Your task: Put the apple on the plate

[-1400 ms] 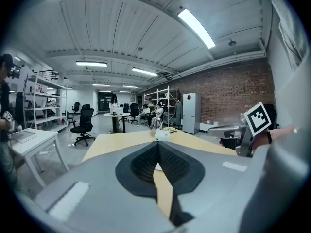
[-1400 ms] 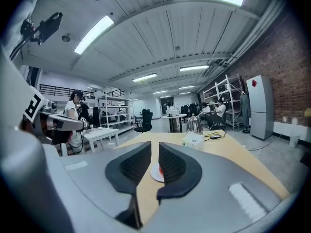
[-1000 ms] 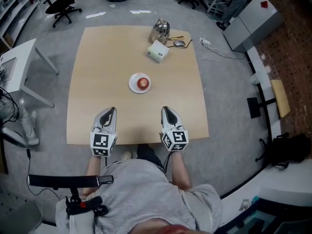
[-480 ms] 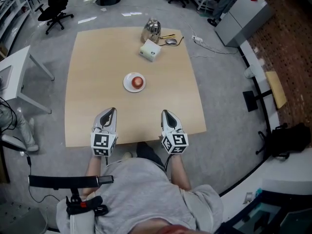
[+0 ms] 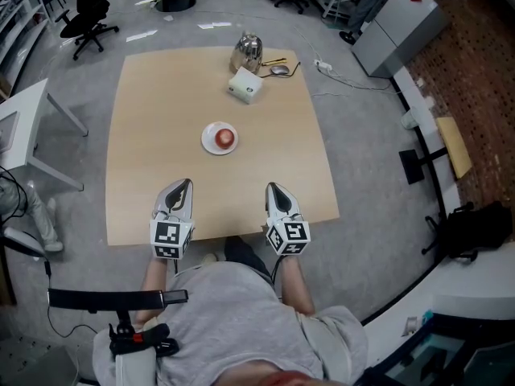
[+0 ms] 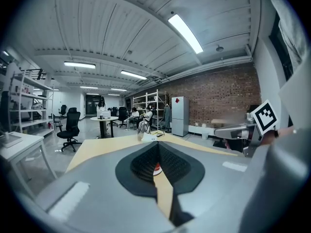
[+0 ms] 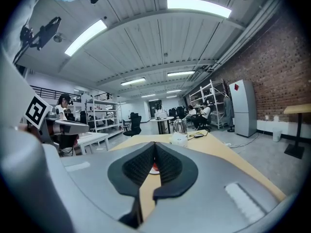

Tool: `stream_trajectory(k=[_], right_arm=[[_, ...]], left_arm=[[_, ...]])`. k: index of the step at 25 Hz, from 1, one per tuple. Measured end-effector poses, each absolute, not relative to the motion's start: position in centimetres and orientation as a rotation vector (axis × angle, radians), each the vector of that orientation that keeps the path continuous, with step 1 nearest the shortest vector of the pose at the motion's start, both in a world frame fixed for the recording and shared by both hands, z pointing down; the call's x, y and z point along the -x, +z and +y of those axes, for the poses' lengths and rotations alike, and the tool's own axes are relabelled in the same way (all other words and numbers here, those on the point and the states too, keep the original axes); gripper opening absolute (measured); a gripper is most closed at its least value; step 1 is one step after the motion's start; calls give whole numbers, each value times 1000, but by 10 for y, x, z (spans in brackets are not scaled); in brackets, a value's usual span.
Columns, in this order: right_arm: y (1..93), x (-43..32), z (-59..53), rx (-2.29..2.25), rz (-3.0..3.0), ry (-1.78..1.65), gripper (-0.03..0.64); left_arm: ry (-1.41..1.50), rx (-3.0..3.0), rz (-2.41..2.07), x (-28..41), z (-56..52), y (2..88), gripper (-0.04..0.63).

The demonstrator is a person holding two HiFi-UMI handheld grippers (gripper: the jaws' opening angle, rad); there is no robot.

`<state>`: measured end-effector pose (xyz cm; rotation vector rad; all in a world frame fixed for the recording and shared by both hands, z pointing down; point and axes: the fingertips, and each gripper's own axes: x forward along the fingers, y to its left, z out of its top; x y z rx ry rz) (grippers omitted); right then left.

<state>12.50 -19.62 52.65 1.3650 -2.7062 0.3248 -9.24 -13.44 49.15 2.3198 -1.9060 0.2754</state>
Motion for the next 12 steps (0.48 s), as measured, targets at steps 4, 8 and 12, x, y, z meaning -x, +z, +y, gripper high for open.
stream_trajectory(k=[4, 8, 12], right_arm=[[527, -125, -197, -1362, -2707, 326, 6], [528, -125, -197, -1361, -2705, 327, 6], [530, -124, -196, -1363, -2702, 326, 6]], left_arm=[[276, -2313, -1917, 94, -135, 489, 20], [281, -2313, -1910, 93, -134, 493, 20], [286, -2309, -1909, 95, -132, 495, 20]])
